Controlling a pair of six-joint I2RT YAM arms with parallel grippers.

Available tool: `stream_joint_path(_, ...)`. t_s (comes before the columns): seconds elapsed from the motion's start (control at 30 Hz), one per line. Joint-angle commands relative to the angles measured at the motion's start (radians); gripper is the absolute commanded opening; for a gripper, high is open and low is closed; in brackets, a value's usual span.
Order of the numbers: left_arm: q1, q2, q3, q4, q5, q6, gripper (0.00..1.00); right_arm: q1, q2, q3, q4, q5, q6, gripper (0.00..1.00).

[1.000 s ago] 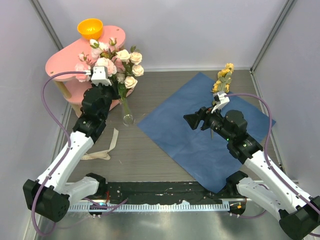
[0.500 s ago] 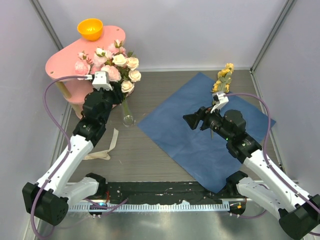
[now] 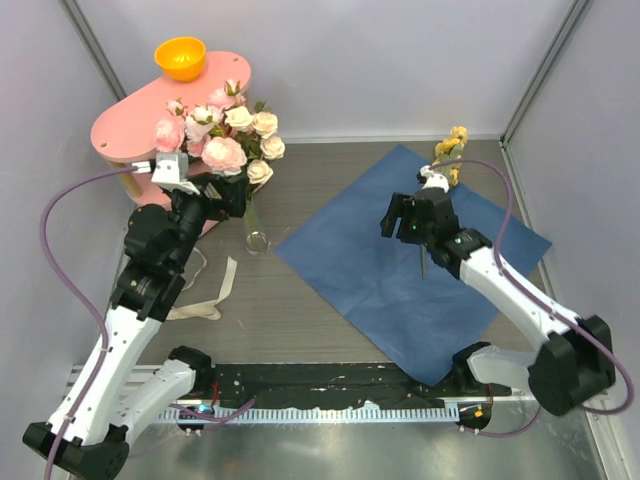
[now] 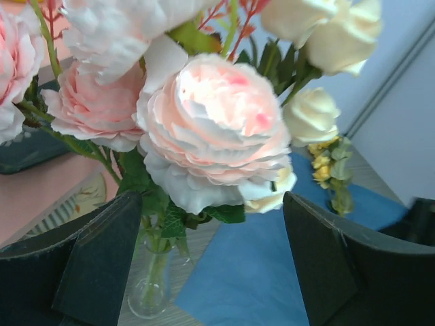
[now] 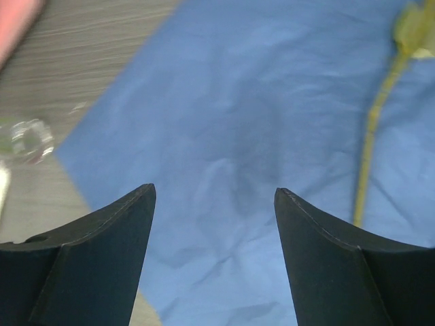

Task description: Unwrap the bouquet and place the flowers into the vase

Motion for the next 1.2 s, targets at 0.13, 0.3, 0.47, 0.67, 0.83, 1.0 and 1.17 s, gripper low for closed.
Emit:
stream_joint_path(0.13,0.002,-0.115,0.063,-0.111,0.230,-0.028,0.90,-0.264,0.302,0.173,-0.223,0.157,0.024,0.76)
stream_joint_path(0.3,0.004,-0.132,0.050,-0.112,0.483,-0.058,0.88,-0.281,0.443,0.262,-0.207,0.221,-0.008,0.71)
stream_joint_path(0.47,0.004,-0.109,0.036,-0.118,0.641,-0.112,0.83,-0.296,0.575,0.308,-0.174,0.177,-0.014,0.60)
stream_joint_path(0.67,0.002,-0.121,-0.010,-0.098,0.689,-0.149,0.82,-0.296,0.672,0.313,-0.095,0.138,-0.023,0.46)
stream_joint_path(0.83,0.002,-0.127,-0.007,-0.111,0.695,-0.146,0.82,-0.296,0.680,0.325,-0.074,0.153,-0.048,0.20)
stream_joint_path(1.0,0.002,-0.112,0.004,-0.105,0.706,-0.155,0.82,-0.269,0.536,0.263,-0.034,0.177,-0.074,0.01)
stream_joint_path(1.17,0.002,-0.069,-0.005,0.001,0.771,-0.233,0.82,-0.245,0.206,0.114,0.117,-0.080,-0.100,0.01)
